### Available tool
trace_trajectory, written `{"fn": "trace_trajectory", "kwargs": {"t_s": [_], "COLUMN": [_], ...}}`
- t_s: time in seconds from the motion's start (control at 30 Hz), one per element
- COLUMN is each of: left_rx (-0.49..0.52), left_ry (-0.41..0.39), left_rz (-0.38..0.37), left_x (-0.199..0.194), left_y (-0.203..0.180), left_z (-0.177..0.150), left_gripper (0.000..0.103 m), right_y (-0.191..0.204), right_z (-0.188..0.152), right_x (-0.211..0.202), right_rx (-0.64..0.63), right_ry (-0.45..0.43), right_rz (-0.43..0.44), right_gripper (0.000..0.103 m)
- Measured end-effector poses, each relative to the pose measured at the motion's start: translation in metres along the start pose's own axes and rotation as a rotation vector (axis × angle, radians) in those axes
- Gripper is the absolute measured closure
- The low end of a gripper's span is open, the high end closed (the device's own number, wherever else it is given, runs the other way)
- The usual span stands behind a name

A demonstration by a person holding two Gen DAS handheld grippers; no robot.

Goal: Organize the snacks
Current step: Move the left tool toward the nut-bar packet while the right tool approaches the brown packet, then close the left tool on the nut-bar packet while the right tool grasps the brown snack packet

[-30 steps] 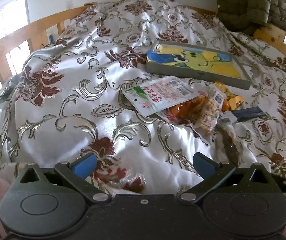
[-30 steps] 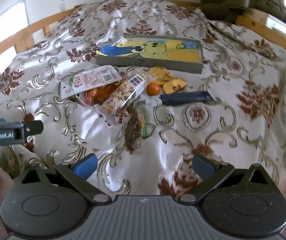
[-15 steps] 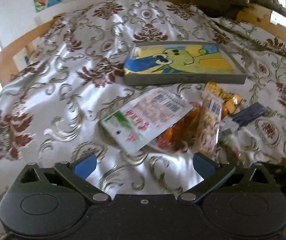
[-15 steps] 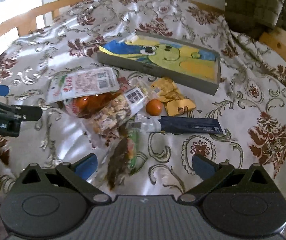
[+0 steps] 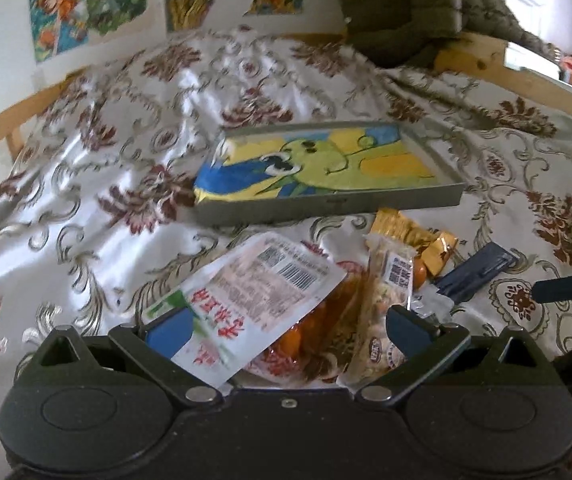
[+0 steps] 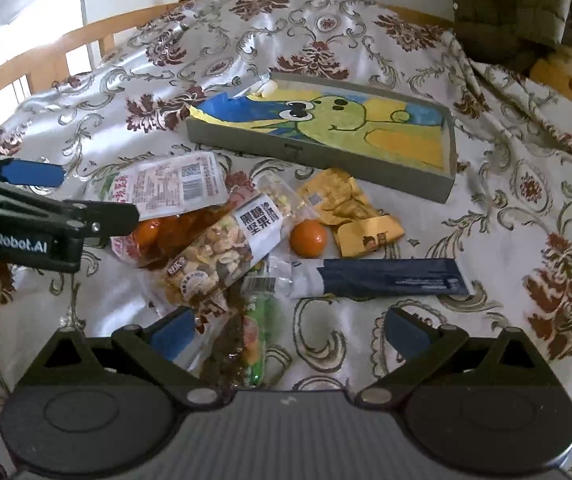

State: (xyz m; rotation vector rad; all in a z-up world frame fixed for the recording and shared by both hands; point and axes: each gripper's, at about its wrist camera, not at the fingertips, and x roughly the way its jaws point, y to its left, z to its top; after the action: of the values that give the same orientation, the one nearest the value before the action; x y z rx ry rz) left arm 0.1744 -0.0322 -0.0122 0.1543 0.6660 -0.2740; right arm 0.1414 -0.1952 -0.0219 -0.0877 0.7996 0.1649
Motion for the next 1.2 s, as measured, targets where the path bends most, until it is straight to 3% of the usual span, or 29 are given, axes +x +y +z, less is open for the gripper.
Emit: {"fn": "trace_trajectory", "kwargs": {"t_s": [0.23,0.3,0.4,0.47,0.53,0.6,0.7,0.9,0.97,1.2], "left_rx": [0.013,0.01,0.039,0.06,0.067,0.057,0.043,0.017,0.014,0.014], "left_ry": [0.001,-0.003,-0.008,-0.013,-0.003,0.011,0.037,0.064,0.083,0.095], "left_rz": [-0.08,-0.121,-0.167,-0.184,-0.197,-0.207,-0.216,-0.225,-0.233,-0.288], "left_x": [0.013,0.018,0.025,0.03,0.035,0.04,0.045,0.053,0.058,0.062], "left_y": [-0.003,-0.005,-0.014,-0.02,-0.023,-0.023,-0.022,-0.02,-0.022,-0.025], "left_z": [-0.002,-0.002,-0.001,-0.001,-0.002,-0.004,-0.006,-0.006,-0.006,-0.007], "left_gripper": [0.001,0.001,0.004,0.014,0.017,0.019,0.025,0.035,0.049,0.067], "right_y": [0.015,0.023,0.029,0.031,0.031,0.031,0.031,0.034,0.035,0.038], "right_z": [-0.007,-0.009,-0.011,-0.012,-0.013,-0.012,-0.014,-0.014,-0.015,-0.018], "right_x": [0.009,0.012,0.017,0.02,0.022,0.024,0.028,0.033,0.035,0.045], "right_rx": [-0.074,-0.111,-0.131,-0.132,-0.126,-0.117,-0.111,-0.118,-0.117,-0.109], "right_ry": [0.022,0.024,0.045,0.06,0.072,0.082,0.098,0.121,0.131,0.184], "right_rz": [-0.03,-0.028,-0.007,0.005,0.016,0.025,0.035,0.046,0.049,0.058], "right_gripper": [0.002,0.013,0.021,0.025,0.03,0.043,0.048,0.049,0.049,0.048]}}
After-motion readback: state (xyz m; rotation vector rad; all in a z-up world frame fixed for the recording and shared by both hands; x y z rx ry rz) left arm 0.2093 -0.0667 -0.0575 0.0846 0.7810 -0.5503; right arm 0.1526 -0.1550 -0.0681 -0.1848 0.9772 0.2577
